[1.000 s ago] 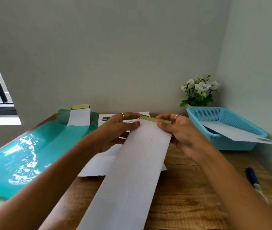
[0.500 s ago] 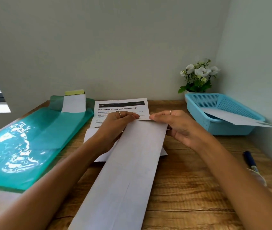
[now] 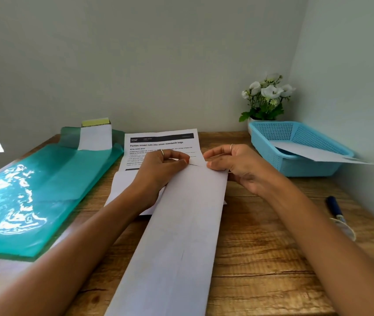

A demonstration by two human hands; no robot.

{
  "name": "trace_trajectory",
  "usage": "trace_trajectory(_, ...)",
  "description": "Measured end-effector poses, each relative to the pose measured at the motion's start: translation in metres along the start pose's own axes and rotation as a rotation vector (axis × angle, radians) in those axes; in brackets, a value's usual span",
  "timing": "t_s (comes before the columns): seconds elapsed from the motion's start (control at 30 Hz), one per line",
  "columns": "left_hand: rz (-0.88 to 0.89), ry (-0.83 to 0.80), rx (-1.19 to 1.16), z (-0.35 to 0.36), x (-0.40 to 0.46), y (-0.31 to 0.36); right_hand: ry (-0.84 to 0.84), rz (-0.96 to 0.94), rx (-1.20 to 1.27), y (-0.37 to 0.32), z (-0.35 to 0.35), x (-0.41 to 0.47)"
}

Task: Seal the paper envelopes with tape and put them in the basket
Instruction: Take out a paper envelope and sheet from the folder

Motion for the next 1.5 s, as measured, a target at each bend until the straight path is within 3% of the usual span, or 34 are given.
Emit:
trace_trajectory(0.2,0.021,-0.004,-0.029,0.001,-0.003,0.003,0.115,-0.089,-0.015,0.000,-0.005,0.006)
trace_trajectory(0.4,-0.127,-0.113,-0.226,0.016,-0.014,0.002,0.257,-0.012,0.083,0.008,-0.015,0.011)
trace_trajectory(0.5,-0.153,-0.042,-0.330,0.011,-0.012,0.004,0.164,0.151,0.182,0.013,-0.006,0.007)
trace_trajectory(0.67,-0.171,0.210,-0.447,-0.016,0.004,0.000,-0.213,0.192,0.027,0.003,0.010,-0.012)
trace_trajectory(0.73,-0.175,0.268,-0.483,-0.024,0.007,-0.001,-0.330,0.156,-0.053,0.000,0.015,-0.020)
trace_trajectory(0.83,-0.158,0.260,-0.428,-0.026,0.007,0.001,-0.335,0.095,-0.051,-0.008,0.018,-0.020)
trace_trajectory(0.97,-0.037,0.206,-0.217,-0.018,-0.003,0.014,-0.150,-0.072,-0.124,-0.026,0.007,-0.020)
trace_trajectory(1.07,0.007,0.163,-0.215,-0.010,-0.017,0.025,0.000,-0.264,-0.297,-0.043,0.002,-0.024)
trace_trajectory(1.17,-0.061,0.042,-0.265,0.006,-0.027,0.028,0.073,-0.398,-0.411,-0.058,0.007,-0.031)
trace_trajectory(1.3,-0.176,-0.090,-0.382,0.016,-0.035,0.026,-0.023,-0.455,-0.444,-0.065,0.030,-0.040)
trace_trajectory(1.4,-0.349,-0.039,-0.465,0.009,-0.035,0.016,-0.036,-0.520,-0.552,-0.059,0.044,-0.041)
trace_trajectory(1.5,-0.410,0.048,-0.458,-0.001,-0.032,0.008,-0.032,-0.540,-0.606,-0.054,0.047,-0.038)
Point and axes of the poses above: each hand's wrist, its own x-axis towards the middle knuckle, its own z-axis out of the palm, y = z × x, the point moved 6 cm from there along x, towards the middle knuckle, and after that the axes turned 12 degrees about y, right-handed, at the moved point
